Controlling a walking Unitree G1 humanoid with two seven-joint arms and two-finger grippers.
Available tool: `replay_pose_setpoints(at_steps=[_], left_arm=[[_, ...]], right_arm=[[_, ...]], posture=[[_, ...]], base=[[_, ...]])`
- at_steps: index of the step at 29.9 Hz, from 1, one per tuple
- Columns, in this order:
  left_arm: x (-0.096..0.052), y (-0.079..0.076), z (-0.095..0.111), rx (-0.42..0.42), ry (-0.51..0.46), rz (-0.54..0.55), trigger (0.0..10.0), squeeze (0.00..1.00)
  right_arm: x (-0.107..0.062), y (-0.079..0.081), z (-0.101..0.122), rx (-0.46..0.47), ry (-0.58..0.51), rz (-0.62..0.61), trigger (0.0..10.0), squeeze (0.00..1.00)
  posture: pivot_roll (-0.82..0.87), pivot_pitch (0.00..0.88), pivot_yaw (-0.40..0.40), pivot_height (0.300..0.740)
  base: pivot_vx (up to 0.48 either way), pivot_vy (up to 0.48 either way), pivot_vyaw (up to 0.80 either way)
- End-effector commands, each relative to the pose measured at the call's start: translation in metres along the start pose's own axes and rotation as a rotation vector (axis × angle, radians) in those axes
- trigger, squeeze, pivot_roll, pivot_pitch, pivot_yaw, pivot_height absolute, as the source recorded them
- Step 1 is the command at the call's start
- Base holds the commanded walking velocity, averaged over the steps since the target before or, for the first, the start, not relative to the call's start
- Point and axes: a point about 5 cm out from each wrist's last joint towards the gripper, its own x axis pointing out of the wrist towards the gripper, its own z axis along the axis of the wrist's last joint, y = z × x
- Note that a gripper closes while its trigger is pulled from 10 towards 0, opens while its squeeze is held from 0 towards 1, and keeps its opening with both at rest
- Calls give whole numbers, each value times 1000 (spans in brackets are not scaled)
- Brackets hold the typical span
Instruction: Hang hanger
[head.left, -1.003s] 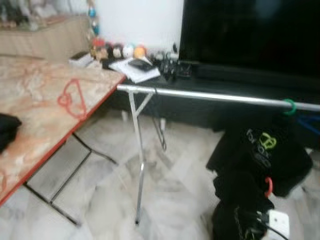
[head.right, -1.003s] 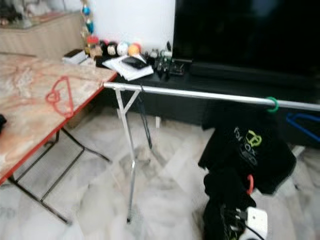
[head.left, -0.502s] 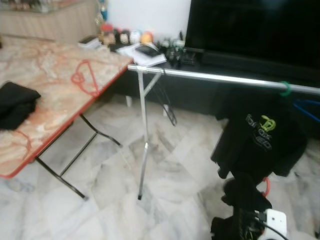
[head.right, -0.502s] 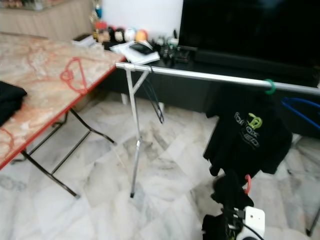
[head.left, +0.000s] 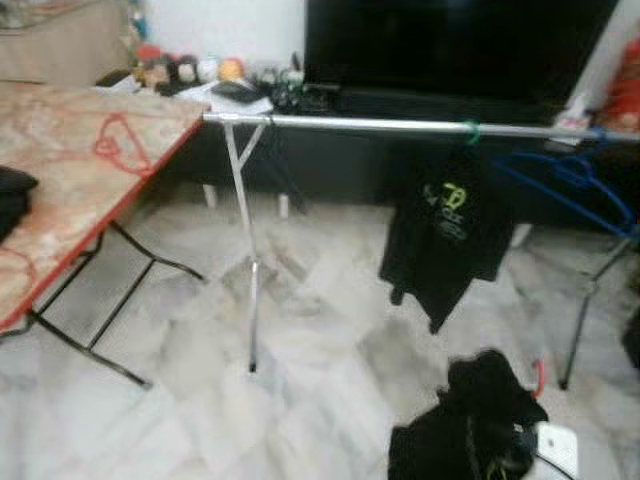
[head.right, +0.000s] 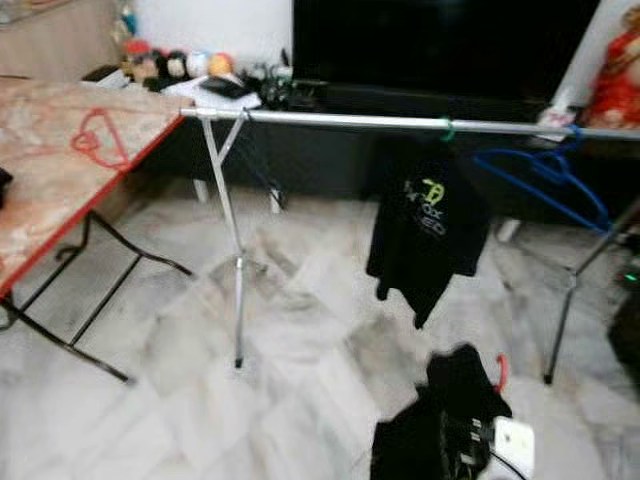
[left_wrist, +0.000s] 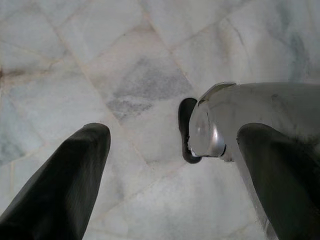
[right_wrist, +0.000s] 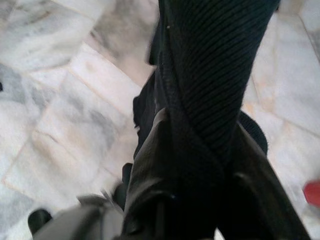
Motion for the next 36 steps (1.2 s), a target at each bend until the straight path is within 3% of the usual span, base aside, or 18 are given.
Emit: replay_pose_setpoints(at_steps=[1, 14, 25, 36], left_arm=[[-3, -4, -9, -21, 28, -5, 10000, 0], [-2, -5, -7, -22, 24, -7, 10000, 0], [-2, -6, -8, -31, 31, -2, 10000, 0], [-2, -5, -8, -29, 35, -3, 10000, 0]], right_arm=[[2, -1, 12, 1, -46, -8, 10000, 0], [3, 0, 13, 4, -53, 8, 10000, 0], [3, 0, 13, 1, -46, 13, 10000, 0], [3, 0, 13, 2, -44, 14, 10000, 0]], posture=[[19, 0, -47, 740], [18, 0, -49, 740], [18, 0, -52, 740], [19, 0, -53, 740]], base=[[-345, 0, 0], [-342, 0, 0], [0, 0, 0], [0, 331, 0]])
